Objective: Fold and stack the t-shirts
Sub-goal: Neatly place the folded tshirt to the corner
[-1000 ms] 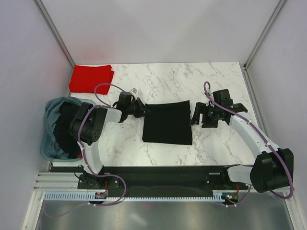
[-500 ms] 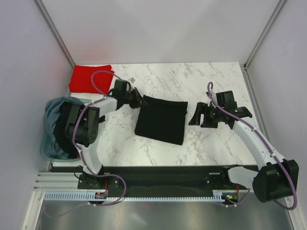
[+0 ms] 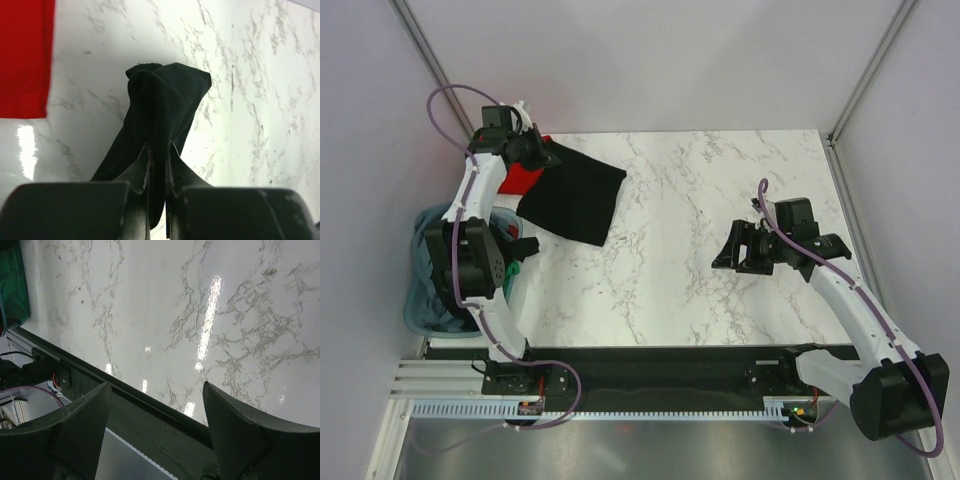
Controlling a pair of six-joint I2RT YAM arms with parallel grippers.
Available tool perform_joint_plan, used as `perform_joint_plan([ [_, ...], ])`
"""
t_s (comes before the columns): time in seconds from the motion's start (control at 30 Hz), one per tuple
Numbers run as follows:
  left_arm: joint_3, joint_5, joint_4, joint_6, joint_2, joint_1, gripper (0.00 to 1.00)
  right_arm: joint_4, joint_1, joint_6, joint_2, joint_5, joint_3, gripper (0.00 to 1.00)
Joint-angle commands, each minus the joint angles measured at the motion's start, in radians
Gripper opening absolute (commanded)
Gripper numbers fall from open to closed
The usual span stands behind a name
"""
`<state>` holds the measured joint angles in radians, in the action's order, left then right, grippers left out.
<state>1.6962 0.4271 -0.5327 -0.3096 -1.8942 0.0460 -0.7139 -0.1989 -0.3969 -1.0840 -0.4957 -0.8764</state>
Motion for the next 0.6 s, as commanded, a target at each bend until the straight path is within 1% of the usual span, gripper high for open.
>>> perform_joint_plan([
  [0.0, 0.173, -0.082, -0.120, 0.127, -0.040, 0.003, 0.02, 0.030, 0.001, -0.010, 0.024, -0.038, 0.007, 0.81],
  [0.2, 0.383, -0.212, -0.191, 0.184, -0.124, 0.008, 0.02, 0.033, 0.001, -0.010, 0.027, -0.046, 0.010, 0.81],
  [0.33, 0.473, -0.284, -0.208, 0.216, -0.161, 0.017, 0.02, 0.034, 0.000, -0.010, 0.024, -0.050, 0.008, 0.81],
  [0.4, 0.500, -0.301, -0.207, 0.214, -0.175, 0.032, 0.02, 0.034, 0.000, -0.008, 0.024, -0.053, 0.008, 0.81],
  [0.57, 0.511, -0.379, -0.201, 0.224, -0.186, 0.048, 0.02, 0.039, -0.010, -0.007, 0.022, -0.053, 0.014, 0.81],
])
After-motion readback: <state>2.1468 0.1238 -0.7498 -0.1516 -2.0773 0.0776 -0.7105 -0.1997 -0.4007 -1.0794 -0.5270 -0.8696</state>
